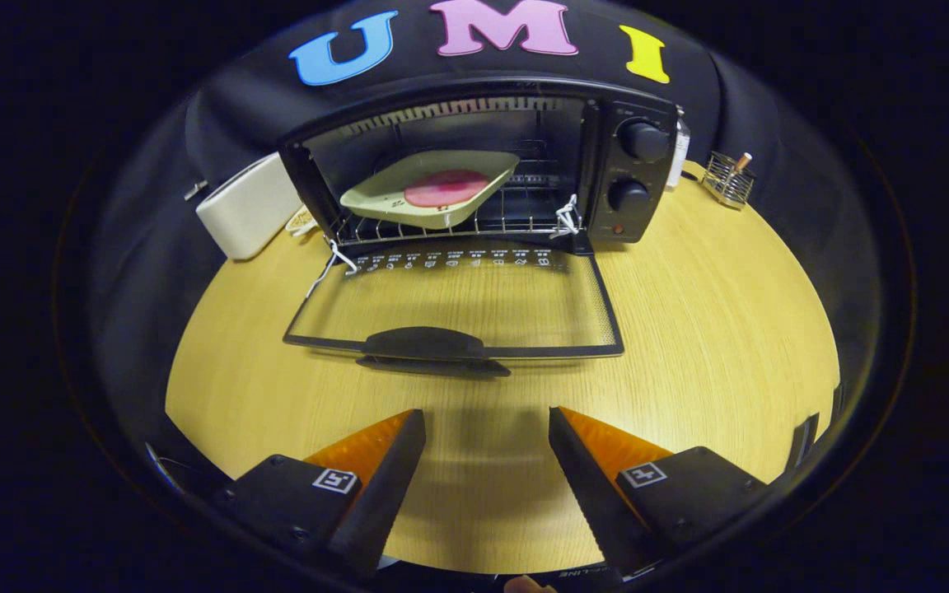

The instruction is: Open the toaster oven, put the food inside, and close the toaster oven door.

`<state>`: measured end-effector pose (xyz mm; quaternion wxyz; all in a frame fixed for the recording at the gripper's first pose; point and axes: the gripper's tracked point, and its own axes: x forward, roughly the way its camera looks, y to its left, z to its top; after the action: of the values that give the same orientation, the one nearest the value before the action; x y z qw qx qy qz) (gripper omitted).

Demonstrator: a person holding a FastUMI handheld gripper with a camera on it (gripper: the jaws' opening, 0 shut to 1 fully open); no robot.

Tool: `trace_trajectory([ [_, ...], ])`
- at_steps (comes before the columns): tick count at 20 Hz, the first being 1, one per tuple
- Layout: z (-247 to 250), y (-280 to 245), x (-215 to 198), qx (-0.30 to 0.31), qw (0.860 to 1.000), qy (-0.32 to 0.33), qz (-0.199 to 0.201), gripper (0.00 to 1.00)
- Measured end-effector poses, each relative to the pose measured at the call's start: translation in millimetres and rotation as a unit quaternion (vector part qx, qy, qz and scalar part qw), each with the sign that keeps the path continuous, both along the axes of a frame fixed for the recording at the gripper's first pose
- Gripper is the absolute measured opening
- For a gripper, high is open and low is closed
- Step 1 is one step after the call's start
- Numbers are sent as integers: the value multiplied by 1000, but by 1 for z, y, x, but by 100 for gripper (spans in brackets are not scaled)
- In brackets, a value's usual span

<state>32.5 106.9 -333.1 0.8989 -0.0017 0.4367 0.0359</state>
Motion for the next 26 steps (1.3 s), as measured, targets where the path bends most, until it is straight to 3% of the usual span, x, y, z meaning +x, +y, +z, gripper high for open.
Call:
trace_trajectory([
  [7,-15,16,42,-51,998,-22,34,99],
  [13,-6,18,42,-52,997,-31,49,97],
  [18,45,23,40,-53,986,-114,107,97],
  [26,120,21,73,-35,972,-208,106,99],
])
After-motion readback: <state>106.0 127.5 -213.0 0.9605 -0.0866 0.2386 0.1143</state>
